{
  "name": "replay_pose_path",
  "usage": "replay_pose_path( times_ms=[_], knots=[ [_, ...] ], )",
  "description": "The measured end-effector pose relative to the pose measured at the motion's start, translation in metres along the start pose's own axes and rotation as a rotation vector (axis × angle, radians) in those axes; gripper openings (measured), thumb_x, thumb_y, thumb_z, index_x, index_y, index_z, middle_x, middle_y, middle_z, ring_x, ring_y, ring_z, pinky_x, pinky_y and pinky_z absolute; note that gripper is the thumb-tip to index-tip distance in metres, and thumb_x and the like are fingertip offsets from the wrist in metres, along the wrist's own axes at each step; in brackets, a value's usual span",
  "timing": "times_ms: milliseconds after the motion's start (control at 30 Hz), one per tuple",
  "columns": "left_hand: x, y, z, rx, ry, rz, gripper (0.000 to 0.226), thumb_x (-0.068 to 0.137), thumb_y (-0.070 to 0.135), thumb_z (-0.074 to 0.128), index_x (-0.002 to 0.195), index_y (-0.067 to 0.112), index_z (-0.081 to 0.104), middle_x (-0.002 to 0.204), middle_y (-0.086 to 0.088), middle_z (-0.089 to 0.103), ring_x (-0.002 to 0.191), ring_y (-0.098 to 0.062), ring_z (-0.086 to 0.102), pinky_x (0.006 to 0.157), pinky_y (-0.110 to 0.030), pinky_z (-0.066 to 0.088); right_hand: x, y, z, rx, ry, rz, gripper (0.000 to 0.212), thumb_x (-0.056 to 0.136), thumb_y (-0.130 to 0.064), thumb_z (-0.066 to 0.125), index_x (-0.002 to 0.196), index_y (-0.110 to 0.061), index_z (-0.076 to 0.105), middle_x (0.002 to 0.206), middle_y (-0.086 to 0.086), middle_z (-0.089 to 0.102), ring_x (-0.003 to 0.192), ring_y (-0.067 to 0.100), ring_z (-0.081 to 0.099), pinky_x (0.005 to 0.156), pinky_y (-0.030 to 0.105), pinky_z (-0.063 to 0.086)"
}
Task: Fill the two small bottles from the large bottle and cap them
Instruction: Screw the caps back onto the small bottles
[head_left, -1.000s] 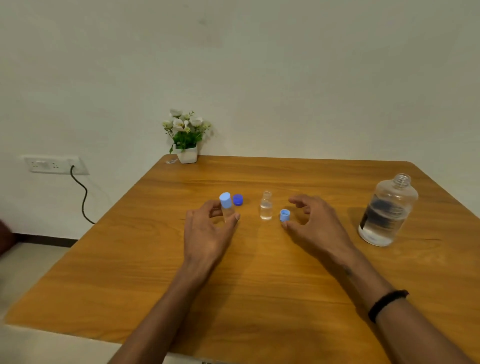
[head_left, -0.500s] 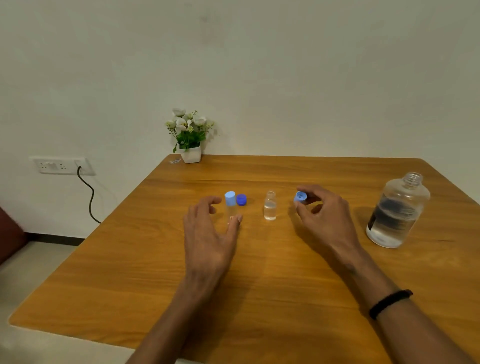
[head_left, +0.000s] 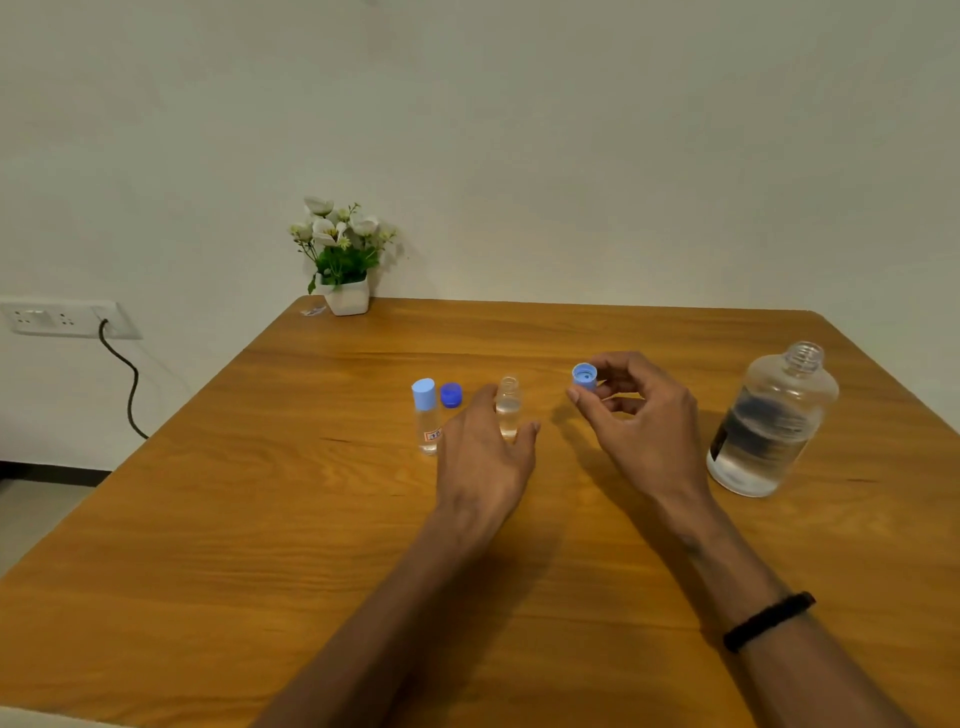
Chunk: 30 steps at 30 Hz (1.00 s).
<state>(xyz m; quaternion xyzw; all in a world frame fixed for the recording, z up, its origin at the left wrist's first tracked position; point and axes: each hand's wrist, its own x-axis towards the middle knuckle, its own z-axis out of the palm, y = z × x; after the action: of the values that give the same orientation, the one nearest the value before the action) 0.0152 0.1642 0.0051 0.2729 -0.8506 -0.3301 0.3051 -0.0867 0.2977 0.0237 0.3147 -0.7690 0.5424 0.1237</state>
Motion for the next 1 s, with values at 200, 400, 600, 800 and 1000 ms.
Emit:
replay_pose_path(
  times_ms=[200,400,600,800,1000],
  knots=[
    [0.008,-0.009,0.002,-0.063,0.026,0.019,0.036,0.097,0.031,0.071,0.130,0.016,0.067,0.117,0.004,0.075,0.107,-0.010,0.066,0.081,-0.013,0.037,0.001,0.005,0.002,0.036,-0.065,-0.007,0.044,0.099,-0.027,0.073,0.142,-0.023,0.067,0.124,-0.011,0.064,0.107,0.000,0.065,0.081,0.002,0.051],
    [0.006,-0.006,-0.006,-0.100,0.061,0.096,0.042,0.094,0.042,0.073,0.131,0.022,0.068,0.117,0.010,0.075,0.102,-0.004,0.067,0.085,-0.024,0.054,0.003,-0.005,-0.004,0.212,-0.062,0.060,0.035,0.085,-0.029,0.088,0.114,-0.022,0.069,0.105,-0.011,0.073,0.090,0.006,0.071,0.072,0.017,0.059],
    [0.003,-0.002,-0.003,-0.152,0.042,0.139,0.039,0.092,0.049,0.072,0.127,0.031,0.069,0.108,0.014,0.075,0.060,0.002,0.054,0.063,-0.020,0.044,0.005,-0.006,-0.010,0.244,-0.096,0.030,0.025,0.091,-0.028,0.083,0.114,-0.029,0.076,0.111,-0.011,0.076,0.099,0.010,0.071,0.078,0.019,0.060],
    [0.000,-0.002,0.000,-0.163,0.010,0.176,0.037,0.092,0.047,0.073,0.124,0.030,0.069,0.103,0.013,0.074,0.056,0.003,0.053,0.059,-0.016,0.038,0.003,-0.007,-0.009,0.189,-0.170,-0.029,0.030,0.097,-0.026,0.076,0.125,-0.035,0.075,0.123,-0.014,0.072,0.107,0.002,0.068,0.084,0.016,0.058],
    [-0.001,-0.005,0.003,-0.150,-0.001,0.175,0.044,0.091,0.049,0.074,0.128,0.025,0.069,0.105,0.010,0.074,0.059,-0.001,0.053,0.064,-0.024,0.046,0.003,-0.007,-0.007,0.172,-0.181,-0.046,0.045,0.097,-0.020,0.076,0.139,-0.030,0.067,0.121,-0.014,0.070,0.103,0.008,0.068,0.083,0.022,0.061]
  ],
)
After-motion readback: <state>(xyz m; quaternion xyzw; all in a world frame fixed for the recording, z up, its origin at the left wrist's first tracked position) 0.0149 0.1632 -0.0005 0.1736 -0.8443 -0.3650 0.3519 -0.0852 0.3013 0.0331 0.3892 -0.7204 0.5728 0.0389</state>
